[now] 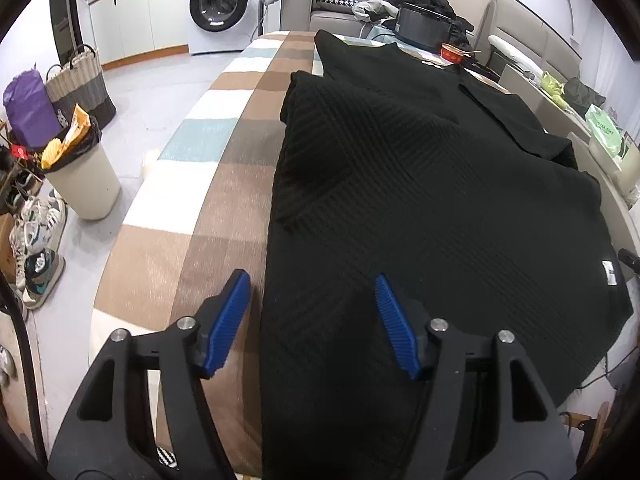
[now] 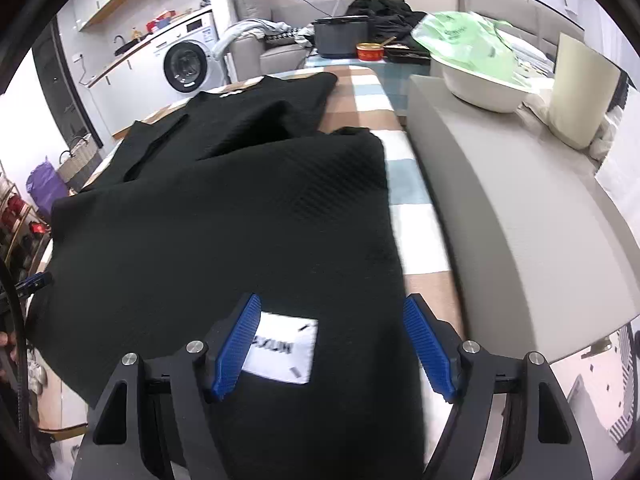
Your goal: Fold small clothes
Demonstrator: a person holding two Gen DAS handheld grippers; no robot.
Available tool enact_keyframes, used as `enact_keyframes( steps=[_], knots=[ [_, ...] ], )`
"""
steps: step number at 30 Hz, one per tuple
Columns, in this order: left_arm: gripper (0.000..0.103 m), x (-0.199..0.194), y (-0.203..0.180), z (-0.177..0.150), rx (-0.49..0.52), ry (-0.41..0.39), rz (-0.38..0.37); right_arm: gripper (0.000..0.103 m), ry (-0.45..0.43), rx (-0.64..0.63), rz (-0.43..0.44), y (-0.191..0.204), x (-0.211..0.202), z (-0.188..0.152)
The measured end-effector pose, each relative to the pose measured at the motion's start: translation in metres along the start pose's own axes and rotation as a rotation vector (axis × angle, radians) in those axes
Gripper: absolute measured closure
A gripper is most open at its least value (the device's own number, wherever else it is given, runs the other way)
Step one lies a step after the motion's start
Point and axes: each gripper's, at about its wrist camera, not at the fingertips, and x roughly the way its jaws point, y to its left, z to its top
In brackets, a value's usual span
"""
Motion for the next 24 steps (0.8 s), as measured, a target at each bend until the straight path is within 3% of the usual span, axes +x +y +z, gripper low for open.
enact_keyframes(
  steps=[7, 17, 19, 22, 23, 24],
  knots=[
    [0.055, 0.009, -0.01, 0.006, 0.038, -0.02, 0.017, 0.042, 0.054, -0.033, -0.036, 0.002, 0.026, 0.013],
    [0.056, 0.017, -0.013, 0.014, 0.034, -0.01, 0.017, 0.043, 0.079, -0.054, -0.089, -0.005, 0.048, 0.036],
    [0.058, 0.017, -0.012, 0.014, 0.026, -0.013, 0.019, 0.048, 0.084, -0.059, -0.086, -0.006, 0.052, 0.038],
    [0.075, 0.017, -0.01, 0.014, 0.004, -0.025, 0.016, 0.069, 0.077, -0.064, -0.055, -0.007, 0.053, 0.041],
    [0.091, 0.017, -0.009, 0.014, -0.002, -0.026, 0.006, 0.083, 0.072, -0.072, -0.052, -0.006, 0.053, 0.041],
    [0.096, 0.016, -0.009, 0.013, -0.01, -0.026, -0.016, 0.09, 0.072, -0.08, -0.048, -0.006, 0.053, 0.041]
  ],
)
